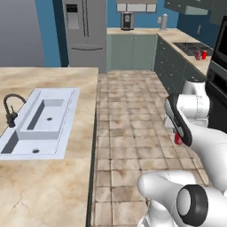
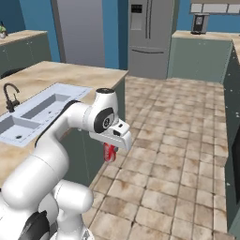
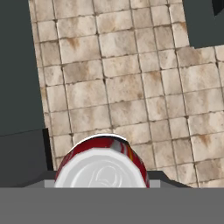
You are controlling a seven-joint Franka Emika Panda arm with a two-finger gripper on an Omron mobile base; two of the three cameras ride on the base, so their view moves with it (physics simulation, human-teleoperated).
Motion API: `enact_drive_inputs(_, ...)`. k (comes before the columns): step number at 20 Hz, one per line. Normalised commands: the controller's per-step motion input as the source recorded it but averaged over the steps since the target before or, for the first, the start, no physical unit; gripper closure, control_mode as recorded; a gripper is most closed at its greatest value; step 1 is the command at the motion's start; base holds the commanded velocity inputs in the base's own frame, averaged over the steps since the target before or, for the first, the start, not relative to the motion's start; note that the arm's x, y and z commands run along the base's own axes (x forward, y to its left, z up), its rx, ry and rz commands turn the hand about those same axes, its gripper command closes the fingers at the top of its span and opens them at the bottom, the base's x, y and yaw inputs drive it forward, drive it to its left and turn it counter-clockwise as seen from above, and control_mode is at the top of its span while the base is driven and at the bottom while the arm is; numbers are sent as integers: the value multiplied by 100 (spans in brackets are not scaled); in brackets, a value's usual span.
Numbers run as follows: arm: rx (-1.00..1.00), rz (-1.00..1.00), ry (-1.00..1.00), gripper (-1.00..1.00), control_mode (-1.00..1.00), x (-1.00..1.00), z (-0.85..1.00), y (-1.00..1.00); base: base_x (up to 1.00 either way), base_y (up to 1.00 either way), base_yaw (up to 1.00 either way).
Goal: Four empty soda cans are scattered around the kitchen. Gather all the cans and cluster them next to the stove for recycling.
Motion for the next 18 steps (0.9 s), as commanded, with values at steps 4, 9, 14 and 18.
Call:
enact_drive_inputs(4, 0, 0, 0, 100, 100, 0, 0, 0, 52, -22, 3)
enact_drive_inputs(9, 0, 0, 0, 100, 100, 0, 0, 0, 50, -22, 3)
enact_drive_inputs(14, 0, 0, 0, 100, 100, 0, 0, 0, 49, -21, 4)
enact_drive_inputs(18, 0, 0, 0, 100, 100, 0, 0, 0, 47, -21, 4)
